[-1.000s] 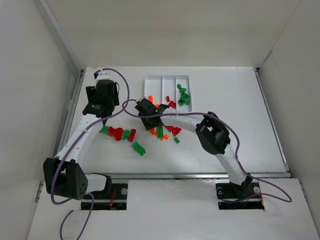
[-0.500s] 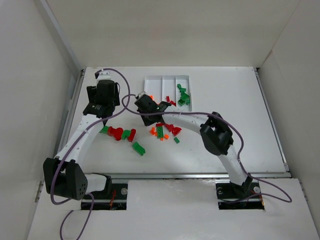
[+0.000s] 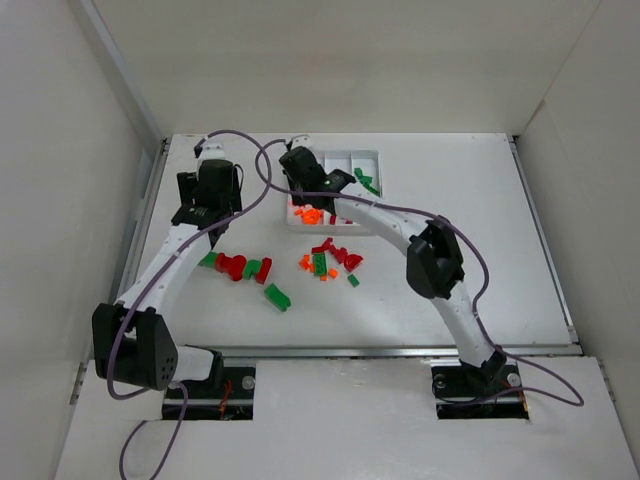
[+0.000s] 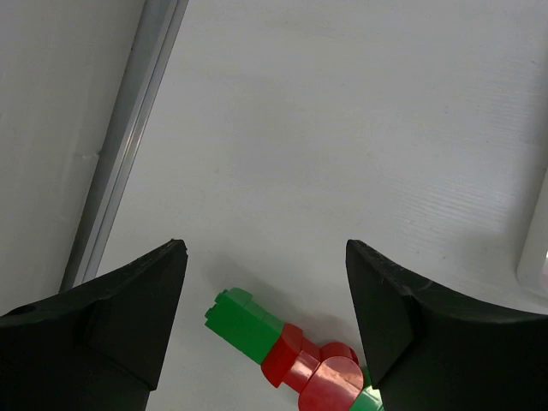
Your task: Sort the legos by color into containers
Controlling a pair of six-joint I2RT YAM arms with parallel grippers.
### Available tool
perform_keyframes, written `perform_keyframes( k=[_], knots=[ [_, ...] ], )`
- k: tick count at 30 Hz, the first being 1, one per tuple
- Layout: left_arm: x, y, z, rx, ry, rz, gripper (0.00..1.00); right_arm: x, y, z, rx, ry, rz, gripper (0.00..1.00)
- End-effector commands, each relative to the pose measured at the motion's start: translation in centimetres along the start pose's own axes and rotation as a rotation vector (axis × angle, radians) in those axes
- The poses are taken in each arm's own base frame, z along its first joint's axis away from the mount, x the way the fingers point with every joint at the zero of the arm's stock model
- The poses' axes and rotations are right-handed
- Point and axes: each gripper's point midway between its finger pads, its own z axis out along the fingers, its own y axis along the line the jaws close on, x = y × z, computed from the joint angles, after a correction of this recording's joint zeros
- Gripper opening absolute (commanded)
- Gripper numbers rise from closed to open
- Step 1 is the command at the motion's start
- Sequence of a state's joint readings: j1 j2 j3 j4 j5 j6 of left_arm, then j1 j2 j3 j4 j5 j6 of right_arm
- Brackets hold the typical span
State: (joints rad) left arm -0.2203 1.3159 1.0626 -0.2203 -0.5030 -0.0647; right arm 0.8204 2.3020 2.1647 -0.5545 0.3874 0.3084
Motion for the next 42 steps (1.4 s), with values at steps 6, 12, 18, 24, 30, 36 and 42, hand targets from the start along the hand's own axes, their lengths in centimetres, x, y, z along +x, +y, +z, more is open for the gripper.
perform_keyframes(
  k=[6, 12, 18, 24, 30, 36, 42],
  knots=[
    [-0.9, 0.6, 0.5, -0.042, -0.025, -0.001, 0.72, -0.2, -3.1, 2.4, -0.019, 0.027, 0.036, 0.35],
    [-0.8, 0.4, 0.5, -0.032, -0.023, -0.001, 0.79, 1.5, -2.2, 2.5, -0.09, 0.071, -0.009, 0.57],
    [-0.8, 0.2, 0.5, -0.022, -0.022, -0.001, 0.79, 1.0, -2.7, 0.8, -0.091, 0.063, -0.017, 0.63],
    [-1.1, 0.3, 0.2, -0.021, -0.03, -0.005, 0.79, 4.8, -2.0, -2.6, -0.178, 0.127, -0.099, 0.63],
    [-0.9, 0.1, 0.1, -0.003, -0.028, -0.005, 0.79, 10.3, 2.6, -4.6, -0.325, 0.234, -0.222, 0.61],
    [-0.8, 0.0, 0.1, 0.006, -0.027, -0.005, 0.79, 12.5, 3.5, -5.3, -0.37, 0.28, -0.266, 0.61],
    [-1.1, -0.1, -0.1, 0.016, -0.034, -0.01, 0.79, 15.4, 2.8, -4.8, -0.361, 0.352, -0.289, 0.59]
  ],
)
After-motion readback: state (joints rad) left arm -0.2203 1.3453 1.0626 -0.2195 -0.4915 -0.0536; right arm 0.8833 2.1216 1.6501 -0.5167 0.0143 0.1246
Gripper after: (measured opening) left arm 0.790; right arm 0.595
